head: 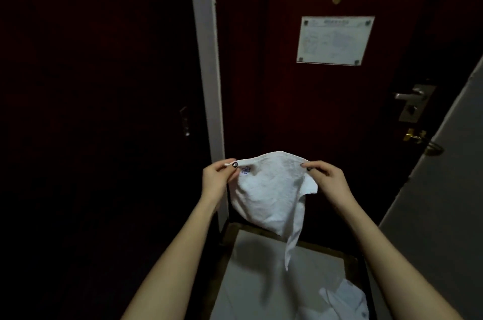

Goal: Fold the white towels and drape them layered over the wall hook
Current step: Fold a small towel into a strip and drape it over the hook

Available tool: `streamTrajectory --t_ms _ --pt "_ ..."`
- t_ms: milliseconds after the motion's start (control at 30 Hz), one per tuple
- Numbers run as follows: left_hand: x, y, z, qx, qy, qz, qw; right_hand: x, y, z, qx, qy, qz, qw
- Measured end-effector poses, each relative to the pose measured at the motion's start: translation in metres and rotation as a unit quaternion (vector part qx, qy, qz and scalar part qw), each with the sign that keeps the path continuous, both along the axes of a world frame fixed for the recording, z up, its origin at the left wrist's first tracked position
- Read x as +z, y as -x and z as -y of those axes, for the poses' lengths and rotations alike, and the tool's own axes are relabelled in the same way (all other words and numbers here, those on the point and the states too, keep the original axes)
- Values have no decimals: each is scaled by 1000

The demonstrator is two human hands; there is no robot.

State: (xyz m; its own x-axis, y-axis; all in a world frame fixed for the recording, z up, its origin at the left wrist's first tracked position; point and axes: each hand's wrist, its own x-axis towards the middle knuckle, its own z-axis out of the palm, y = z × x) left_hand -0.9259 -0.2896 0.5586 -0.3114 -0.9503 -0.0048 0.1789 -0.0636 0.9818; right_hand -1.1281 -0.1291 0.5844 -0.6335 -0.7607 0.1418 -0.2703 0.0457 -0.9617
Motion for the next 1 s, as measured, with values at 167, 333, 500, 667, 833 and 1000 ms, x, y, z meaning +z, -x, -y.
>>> streamTrajectory --t_ms 167,333,500,667,833,1000 --pt "13 -68 -57 53 3 -14 998 12 -87 -22 127 -21 111 985" --pt "23 -136 -110 53 30 -17 998 23 -173 -48 236 -36 69 969" --pt "38 -220 -169 45 73 -25 996 31 -258 -72 213 25 40 976" --pt "46 -301 -240 66 146 66 985 35 -335 -114 301 36 -26 952" --pt "51 -357 -307 133 173 98 971 38 -397 -157 363 58 -10 930" --pt "62 -397 -367 204 202 114 951 42 -445 -195 411 99 36 906"
